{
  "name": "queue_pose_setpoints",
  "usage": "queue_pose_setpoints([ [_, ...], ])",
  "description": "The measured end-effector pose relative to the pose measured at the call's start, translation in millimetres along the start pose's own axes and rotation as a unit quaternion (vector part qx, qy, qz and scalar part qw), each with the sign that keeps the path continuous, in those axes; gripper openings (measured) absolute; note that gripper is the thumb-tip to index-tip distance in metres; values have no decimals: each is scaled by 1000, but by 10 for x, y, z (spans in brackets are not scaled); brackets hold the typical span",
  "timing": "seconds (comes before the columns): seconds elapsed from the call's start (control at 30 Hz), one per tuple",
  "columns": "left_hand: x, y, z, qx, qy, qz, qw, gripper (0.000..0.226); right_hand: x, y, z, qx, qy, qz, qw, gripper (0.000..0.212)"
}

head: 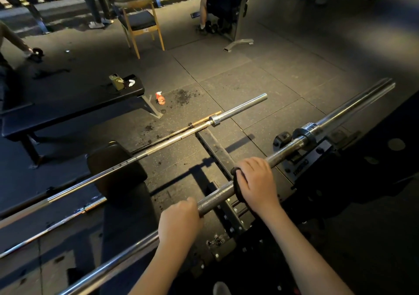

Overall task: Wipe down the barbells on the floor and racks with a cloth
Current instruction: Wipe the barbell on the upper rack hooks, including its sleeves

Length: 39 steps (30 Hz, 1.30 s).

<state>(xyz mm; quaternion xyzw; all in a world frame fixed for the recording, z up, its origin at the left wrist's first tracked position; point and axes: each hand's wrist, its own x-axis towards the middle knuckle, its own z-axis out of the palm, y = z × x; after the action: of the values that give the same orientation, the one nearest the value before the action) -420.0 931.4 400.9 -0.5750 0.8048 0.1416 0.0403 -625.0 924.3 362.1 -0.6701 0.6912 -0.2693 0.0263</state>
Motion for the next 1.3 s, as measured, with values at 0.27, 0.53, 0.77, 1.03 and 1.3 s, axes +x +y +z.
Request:
queue_pose_setpoints([
  [0.27, 55, -42, -6, -29, -26, 7, 999, 22, 215, 346, -117, -20, 83, 141, 986, 32],
  [0.53, 144, -88, -32, -80, -101, -2, 992, 23, 11, 245, -115, 22, -20, -37, 999, 26],
  [0.77, 199, -126, -39, -127, -152, -10, 980, 24, 132, 192, -76, 18, 79, 169, 982, 27],
  [1.03, 306, -184, -79, -228, -271, -36, 935, 24, 59, 429, -192, 30, 7, 14, 999, 34],
  [1.3, 383, -241, -214, -337, -411, -40, 846, 18, -60, 59, 17, 29, 49, 46, 997, 31],
])
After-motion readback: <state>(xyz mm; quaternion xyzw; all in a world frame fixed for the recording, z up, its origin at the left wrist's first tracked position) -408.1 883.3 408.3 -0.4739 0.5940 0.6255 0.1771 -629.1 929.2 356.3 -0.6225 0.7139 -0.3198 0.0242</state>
